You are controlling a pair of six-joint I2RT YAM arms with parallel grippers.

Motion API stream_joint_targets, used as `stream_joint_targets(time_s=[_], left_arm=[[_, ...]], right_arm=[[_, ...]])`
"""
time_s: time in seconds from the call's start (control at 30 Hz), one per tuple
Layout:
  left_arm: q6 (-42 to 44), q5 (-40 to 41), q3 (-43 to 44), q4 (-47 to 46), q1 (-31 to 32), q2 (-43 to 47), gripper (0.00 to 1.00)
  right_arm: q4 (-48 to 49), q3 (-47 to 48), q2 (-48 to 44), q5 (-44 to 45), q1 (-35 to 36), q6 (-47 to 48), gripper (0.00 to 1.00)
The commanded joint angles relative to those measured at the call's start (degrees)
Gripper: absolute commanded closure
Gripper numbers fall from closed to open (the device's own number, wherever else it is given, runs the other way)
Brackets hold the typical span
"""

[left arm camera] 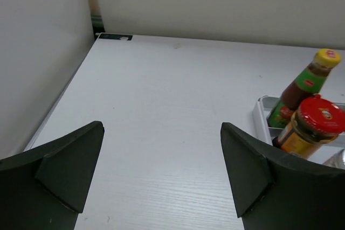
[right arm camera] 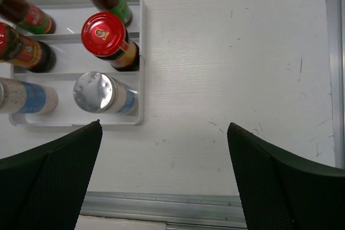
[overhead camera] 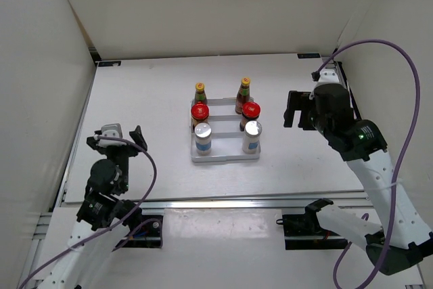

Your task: Organize the condiment bottles

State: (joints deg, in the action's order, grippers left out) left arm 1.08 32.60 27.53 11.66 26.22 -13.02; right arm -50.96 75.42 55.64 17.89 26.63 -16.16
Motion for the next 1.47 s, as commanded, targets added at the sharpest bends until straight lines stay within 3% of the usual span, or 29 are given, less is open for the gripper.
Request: stream_joint_targets(time_s=[0.0,0.23,0.67,0.83,1.2,1.43], left_arm=[[1.99,5.19,-1.51,-5.68,-0.11,-2.7,0.0],[-3.98,0.72,3.67,0.2,-0.11,-14.84,0.0],[-7.84,3.17,8.59,7.4,-0.11,-15.9,0.0],[-9.6,0.81,11.83,11.7,-0.11,-17.91,0.0],[-10.75,-10.8,14.39,12.33,-2.57,-25.47,0.0],[-11.28,-6.42,13.61,11.64,-2.57,-25.4,0.0]], right_arm=[[0.77,0.26,0.96,5.4,-0.18,-1.68,0.0],[0.25,-3.95,-0.43,7.69,-0.7,-6.15,0.0],[2.97,-18.28,-4.75,7.25,-2.28,-18.54,0.0],[8.24,-24.26,-6.15,-0.14,-6.06,-19.17,0.0],[7.72,-21.19,-2.46,0.3,-6.59,-18.11,0.0],[8.33,-20.58,-2.99,0.38,-6.59,-18.11,0.0]])
